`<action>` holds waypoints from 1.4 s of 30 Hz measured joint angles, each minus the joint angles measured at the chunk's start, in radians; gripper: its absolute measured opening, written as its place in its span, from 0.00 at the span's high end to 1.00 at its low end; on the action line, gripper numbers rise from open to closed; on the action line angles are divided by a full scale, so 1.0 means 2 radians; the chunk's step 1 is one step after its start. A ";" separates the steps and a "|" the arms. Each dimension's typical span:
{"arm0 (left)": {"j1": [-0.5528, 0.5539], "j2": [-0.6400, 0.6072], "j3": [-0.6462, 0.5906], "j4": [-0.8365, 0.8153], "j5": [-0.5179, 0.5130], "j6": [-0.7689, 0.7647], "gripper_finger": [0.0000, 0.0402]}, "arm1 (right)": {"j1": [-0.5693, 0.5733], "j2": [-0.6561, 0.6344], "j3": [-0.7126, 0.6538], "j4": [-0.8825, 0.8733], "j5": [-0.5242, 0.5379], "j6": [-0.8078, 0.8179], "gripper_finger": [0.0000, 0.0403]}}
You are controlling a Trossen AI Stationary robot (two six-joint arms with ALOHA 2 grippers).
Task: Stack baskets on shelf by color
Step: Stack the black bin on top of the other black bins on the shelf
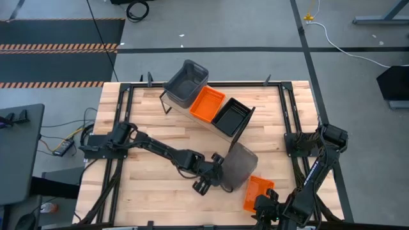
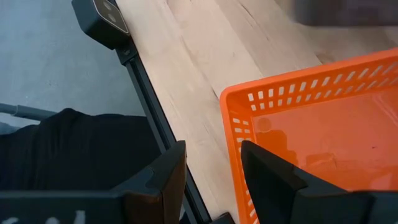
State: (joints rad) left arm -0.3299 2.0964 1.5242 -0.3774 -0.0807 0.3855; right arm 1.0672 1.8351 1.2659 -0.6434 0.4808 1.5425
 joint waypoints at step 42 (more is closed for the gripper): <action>-0.061 -0.268 0.000 -0.288 -0.183 -0.050 0.97 | 0.002 0.000 0.000 0.008 0.002 -0.001 0.60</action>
State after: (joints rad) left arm -0.4520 1.5612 1.5246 -0.9535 -0.4474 0.2851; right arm 1.0714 1.8347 1.2663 -0.6273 0.4843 1.5414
